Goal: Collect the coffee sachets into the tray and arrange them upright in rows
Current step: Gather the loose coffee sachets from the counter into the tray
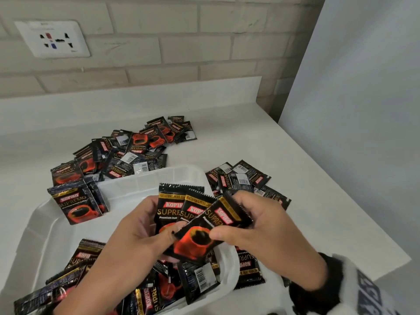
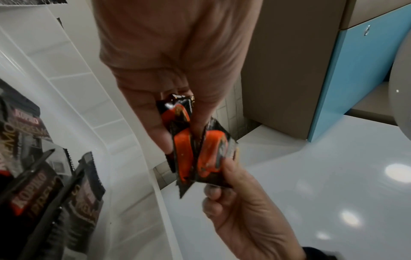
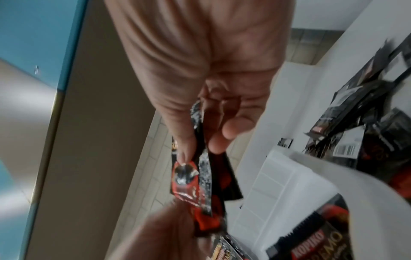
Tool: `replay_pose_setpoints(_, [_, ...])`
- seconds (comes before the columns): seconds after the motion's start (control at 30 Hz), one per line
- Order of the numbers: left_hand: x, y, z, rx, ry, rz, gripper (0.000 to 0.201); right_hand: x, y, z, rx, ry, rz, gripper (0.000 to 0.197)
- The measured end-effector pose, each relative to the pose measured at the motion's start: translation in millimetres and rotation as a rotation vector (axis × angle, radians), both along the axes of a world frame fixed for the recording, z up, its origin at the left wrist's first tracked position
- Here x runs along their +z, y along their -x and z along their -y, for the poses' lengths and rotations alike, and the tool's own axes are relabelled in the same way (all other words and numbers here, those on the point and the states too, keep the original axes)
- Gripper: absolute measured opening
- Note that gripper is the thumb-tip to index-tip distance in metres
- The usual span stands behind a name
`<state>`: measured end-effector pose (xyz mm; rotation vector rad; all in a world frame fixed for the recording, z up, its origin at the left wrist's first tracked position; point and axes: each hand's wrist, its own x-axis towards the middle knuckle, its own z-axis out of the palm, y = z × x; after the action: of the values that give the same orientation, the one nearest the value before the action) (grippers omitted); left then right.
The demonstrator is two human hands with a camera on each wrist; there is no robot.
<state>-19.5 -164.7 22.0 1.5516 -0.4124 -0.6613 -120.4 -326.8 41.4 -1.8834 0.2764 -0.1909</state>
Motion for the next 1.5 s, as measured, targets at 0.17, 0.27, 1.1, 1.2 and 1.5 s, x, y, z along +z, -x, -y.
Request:
replay_pose_setpoints(0.17, [5.5,3.3,-6.8,-0.110,0.074,-0.151,0.036,-9.0,-12.5,-2.4,-0.042,-0.052,0.018,0.019])
replay_pose_setpoints(0.27, [3.1,-0.9,3.0,-0.126,0.055,-0.255,0.042,-11.7,-16.6,-6.3,-0.054,-0.082,0.023,0.024])
replay_pose_setpoints(1.1, [-11.4,-10.3,-18.4,0.197,0.035,0.050,0.104,-37.9,55.5,75.6,-0.158,0.782,-0.680,0.055])
replay_pose_setpoints(1.2, [-14.5,-11.5,-21.5,0.219,0.023,0.045,0.106,-57.0,62.8,67.8,-0.114,0.801,-0.755,0.082])
replay_pose_setpoints(1.5, [-18.9,-12.6,-23.5,0.188,0.016,0.026,0.094,-69.6,53.1,71.4,-0.130,0.377,-0.657,0.071])
